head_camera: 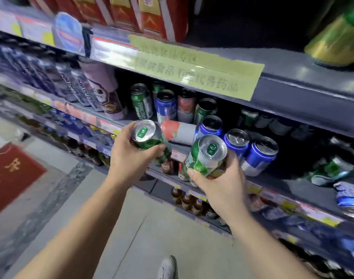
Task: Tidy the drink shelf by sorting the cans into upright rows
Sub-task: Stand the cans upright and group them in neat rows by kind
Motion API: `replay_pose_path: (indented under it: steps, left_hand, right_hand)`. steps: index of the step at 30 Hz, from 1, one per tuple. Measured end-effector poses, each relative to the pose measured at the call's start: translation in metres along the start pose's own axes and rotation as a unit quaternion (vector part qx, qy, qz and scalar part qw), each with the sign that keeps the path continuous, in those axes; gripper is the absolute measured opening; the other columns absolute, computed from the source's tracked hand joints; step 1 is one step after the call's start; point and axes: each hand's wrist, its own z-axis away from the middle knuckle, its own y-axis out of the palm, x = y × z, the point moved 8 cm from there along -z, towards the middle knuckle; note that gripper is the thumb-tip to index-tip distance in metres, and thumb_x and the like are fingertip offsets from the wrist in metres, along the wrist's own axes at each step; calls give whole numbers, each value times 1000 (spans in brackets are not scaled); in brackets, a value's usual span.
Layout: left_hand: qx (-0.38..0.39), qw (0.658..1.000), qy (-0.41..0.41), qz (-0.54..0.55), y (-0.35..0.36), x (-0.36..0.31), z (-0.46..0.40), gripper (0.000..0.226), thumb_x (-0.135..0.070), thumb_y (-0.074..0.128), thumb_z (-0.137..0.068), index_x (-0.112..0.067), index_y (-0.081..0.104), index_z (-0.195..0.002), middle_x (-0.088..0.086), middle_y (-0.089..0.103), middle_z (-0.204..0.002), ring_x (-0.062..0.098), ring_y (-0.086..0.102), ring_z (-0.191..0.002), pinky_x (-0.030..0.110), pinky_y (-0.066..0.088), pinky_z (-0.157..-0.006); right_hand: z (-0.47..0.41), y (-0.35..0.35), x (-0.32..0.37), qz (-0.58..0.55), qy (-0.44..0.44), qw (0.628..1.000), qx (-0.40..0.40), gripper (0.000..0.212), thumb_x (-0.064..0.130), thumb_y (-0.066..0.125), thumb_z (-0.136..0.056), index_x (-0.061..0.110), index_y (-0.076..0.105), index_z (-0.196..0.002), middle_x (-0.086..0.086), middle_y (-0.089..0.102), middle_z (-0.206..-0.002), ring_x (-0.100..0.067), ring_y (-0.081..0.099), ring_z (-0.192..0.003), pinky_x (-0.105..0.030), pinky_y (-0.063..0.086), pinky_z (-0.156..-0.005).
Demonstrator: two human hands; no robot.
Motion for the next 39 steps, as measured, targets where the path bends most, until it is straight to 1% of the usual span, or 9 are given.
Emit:
replay_pose_path:
  steps: [6, 10, 17, 20, 23, 27, 31, 35, 39]
  left_hand:
    - [-51, 998, 17, -43, -25, 30, -90, 73, -38, 85, -63, -17, 54, -126, 0, 63, -117, 15, 60, -107, 32, 49, -94]
    - [-18, 999, 11, -43, -3, 39, -120, 84, -27, 86, -68, -12, 41, -137, -4, 52, -121, 9, 51, -110, 19, 39, -93]
    - [8, 991, 39, -130, 17, 44, -135, 80, -34, 86, -67, -10, 47, -132, 7, 55, -129, 18, 49, -117, 20, 36, -93]
    - [-60, 957, 181, -217, 13, 16, -113, 85, -41, 84, -64, -6, 48, -132, 19, 51, -128, 36, 45, -119, 39, 36, -99]
    - [38, 895, 360, -260, 61, -10, -80, 64, -30, 82, -64, -2, 61, -117, 19, 61, -112, 38, 56, -105, 42, 42, -92]
    - [237, 829, 337, -379, 136, 12, -80, 77, -29, 75, -66, -6, 48, -135, 14, 59, -121, 35, 53, -111, 40, 42, -98]
    - [264, 790, 291, -471, 155, 23, -97, 61, -25, 64, -75, -12, 45, -132, 10, 57, -117, 31, 49, -109, 37, 40, -93]
    - [246, 828, 298, -405, 138, 20, -92, 64, -32, 71, -67, -12, 51, -125, 8, 58, -113, 30, 52, -103, 39, 45, -89]
    - [164, 931, 233, -226, 71, 7, -68, 72, -44, 80, -62, -20, 53, -124, -2, 60, -113, 18, 54, -101, 33, 46, -84]
  right_hand:
    - [-11, 49, 11, 17, 6, 1000, 10, 71, 47, 83, -50, 33, 53, -112, 14, 64, -108, -9, 61, -100, -37, 51, -88]
    - [-13, 52, 3, 26, 30, 999, 9, 71, 42, 86, -51, 32, 54, -114, 13, 65, -109, -7, 62, -98, -34, 52, -88]
    - [-12, 54, -7, 26, 44, 999, -1, 72, 53, 77, -46, 36, 53, -112, 16, 66, -106, -10, 63, -101, -41, 52, -88]
    - [-10, 51, -8, 24, 48, 999, 0, 71, 47, 80, -48, 36, 53, -113, 18, 66, -106, -6, 62, -102, -36, 52, -89]
    - [-10, 47, -10, 26, 57, 998, -2, 67, 33, 86, -53, 34, 54, -112, 18, 65, -106, -6, 61, -102, -27, 50, -86]
    - [-12, 36, -10, 36, 66, 997, -20, 63, 26, 88, -55, 28, 56, -110, 15, 65, -102, 4, 60, -92, -12, 45, -75]
    - [-14, 26, -16, 47, 80, 995, -36, 63, 26, 89, -56, 30, 54, -109, 17, 65, -101, 7, 60, -90, -12, 47, -76]
    - [-12, 21, -19, 56, 93, 993, -51, 68, 32, 88, -53, 32, 54, -111, 15, 66, -104, -7, 63, -96, -36, 52, -89]
    - [-14, 29, -7, 67, 89, 993, -46, 68, 34, 87, -55, 31, 53, -113, 13, 64, -107, -8, 61, -98, -28, 48, -84]
